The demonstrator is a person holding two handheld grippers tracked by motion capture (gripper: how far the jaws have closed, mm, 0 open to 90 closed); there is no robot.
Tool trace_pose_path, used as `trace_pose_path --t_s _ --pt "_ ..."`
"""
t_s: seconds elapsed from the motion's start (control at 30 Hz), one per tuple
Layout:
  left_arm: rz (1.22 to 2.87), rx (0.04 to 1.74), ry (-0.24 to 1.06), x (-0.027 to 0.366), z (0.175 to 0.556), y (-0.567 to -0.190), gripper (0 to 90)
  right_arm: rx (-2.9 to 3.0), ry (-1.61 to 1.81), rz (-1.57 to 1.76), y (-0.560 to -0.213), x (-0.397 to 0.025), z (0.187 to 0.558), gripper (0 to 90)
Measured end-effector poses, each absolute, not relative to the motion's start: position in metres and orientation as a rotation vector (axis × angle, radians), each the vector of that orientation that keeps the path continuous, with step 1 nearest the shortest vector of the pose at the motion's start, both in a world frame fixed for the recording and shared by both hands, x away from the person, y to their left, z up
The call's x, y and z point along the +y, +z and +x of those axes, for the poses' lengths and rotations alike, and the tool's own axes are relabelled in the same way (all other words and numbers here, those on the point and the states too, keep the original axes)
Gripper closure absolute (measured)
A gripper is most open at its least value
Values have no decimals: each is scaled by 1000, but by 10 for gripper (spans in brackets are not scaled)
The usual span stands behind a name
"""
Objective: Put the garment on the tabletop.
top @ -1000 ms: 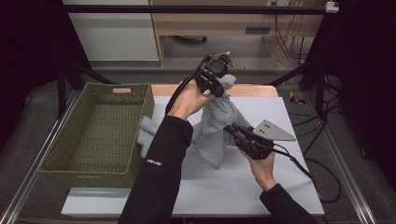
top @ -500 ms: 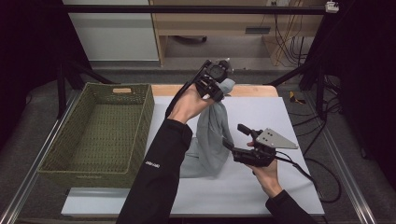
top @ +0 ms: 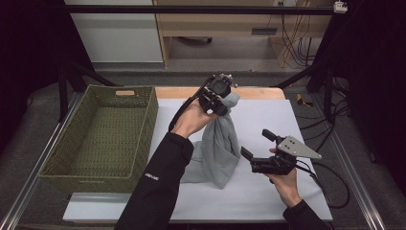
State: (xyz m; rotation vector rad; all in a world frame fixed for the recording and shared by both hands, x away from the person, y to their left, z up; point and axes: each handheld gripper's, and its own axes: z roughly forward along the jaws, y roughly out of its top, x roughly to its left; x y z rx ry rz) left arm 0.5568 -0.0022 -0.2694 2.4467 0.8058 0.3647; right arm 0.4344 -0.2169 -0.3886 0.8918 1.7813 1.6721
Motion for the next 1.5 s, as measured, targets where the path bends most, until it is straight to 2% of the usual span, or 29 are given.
trace_pose_path --t_s 0.4,0.8,0.83,0.87,0.97,1.03,1.1,1.13,1.27,1.5 --pt "2390 763 344 9 540 -299 752 1775 1642 941 -407 -245 427 5" --pt "2454 738 305 7 537 -335 697 1776 1630 995 -417 -258 422 4" --pt "2461 737 303 7 538 -337 672 1778 1618 989 -417 -259 422 4" --pt "2467 735 307 7 538 -336 568 1777 1620 983 -418 -260 422 5" --pt "2416 742 304 9 535 -331 395 1780 1610 983 -418 -261 421 4" --pt "2376 747 355 10 531 -324 265 1780 1615 982 -418 -261 421 4" --pt "2343 753 372 13 528 -316 230 1776 1620 991 -417 -261 421 4" --pt "2318 758 362 15 527 -313 165 1779 1619 988 -417 -261 421 4" --pt "2209 782 369 28 520 -305 93 1774 1614 982 -418 -261 421 4" --pt "2035 739 421 56 495 -313 63 1775 1608 978 -421 -263 423 4"
